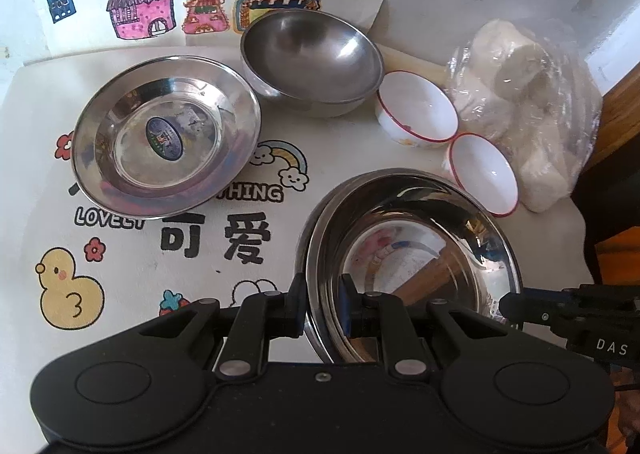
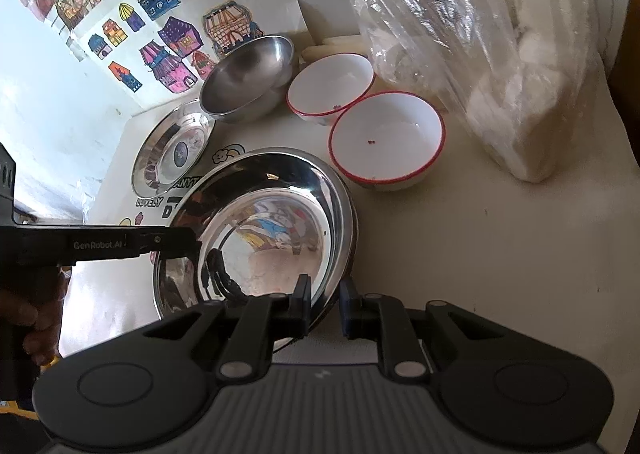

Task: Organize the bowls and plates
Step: 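Lower the medium plate into the large plate and open the right tool, then grasp the rim of the small blue-label steel plate with both tools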

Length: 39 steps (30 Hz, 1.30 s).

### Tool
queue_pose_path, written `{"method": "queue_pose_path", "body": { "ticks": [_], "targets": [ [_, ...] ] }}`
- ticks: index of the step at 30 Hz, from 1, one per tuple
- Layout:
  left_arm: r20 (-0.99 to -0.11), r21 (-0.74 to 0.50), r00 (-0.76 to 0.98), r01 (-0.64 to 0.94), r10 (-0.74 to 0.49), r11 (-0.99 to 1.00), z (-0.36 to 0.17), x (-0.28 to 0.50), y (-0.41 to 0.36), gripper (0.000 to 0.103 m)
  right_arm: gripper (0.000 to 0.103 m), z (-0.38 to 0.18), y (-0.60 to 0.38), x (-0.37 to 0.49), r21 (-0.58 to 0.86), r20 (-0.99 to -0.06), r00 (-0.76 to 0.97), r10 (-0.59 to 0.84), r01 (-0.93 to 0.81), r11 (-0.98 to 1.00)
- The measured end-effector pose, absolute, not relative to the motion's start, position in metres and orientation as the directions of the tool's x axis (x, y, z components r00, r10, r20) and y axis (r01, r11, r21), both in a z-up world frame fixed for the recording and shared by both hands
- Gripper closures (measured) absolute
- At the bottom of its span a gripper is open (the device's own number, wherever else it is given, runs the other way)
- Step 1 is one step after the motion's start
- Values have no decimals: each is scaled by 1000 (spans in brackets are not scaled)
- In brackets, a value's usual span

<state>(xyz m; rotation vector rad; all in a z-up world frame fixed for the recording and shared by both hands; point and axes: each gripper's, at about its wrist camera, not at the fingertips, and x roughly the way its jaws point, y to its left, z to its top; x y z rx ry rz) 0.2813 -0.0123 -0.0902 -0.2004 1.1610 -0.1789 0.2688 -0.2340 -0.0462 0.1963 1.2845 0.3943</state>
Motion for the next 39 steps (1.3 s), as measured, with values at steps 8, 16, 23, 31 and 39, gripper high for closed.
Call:
{"method": "queue_pose_path", "body": {
  "ticks": [8, 16, 23, 31, 39],
  "targets": [
    [-895, -209, 394, 42, -208, 977, -90, 285, -16, 86, 85, -52, -226, 276, 330, -907, 204, 370, -202, 922],
    [-900, -174, 394, 68, -187, 982, -91, 286, -22, 84, 82, -50, -220, 274, 296, -916, 212, 340, -213, 931],
    [-906, -171, 383, 56, -180, 984, -92, 285, -18, 77, 71, -51, -215, 270, 274, -925, 211, 317, -207, 939],
    [-885, -193, 430, 7, -178, 981, -81, 279, 1, 16, 40, -46, -215, 264, 264, -924, 242, 296, -156, 952],
    [-881, -185, 454, -75, -131, 980, -75, 275, 44, 1, 1, -34, -205, 255, 252, -910, 312, 273, -108, 962]
  ]
}}
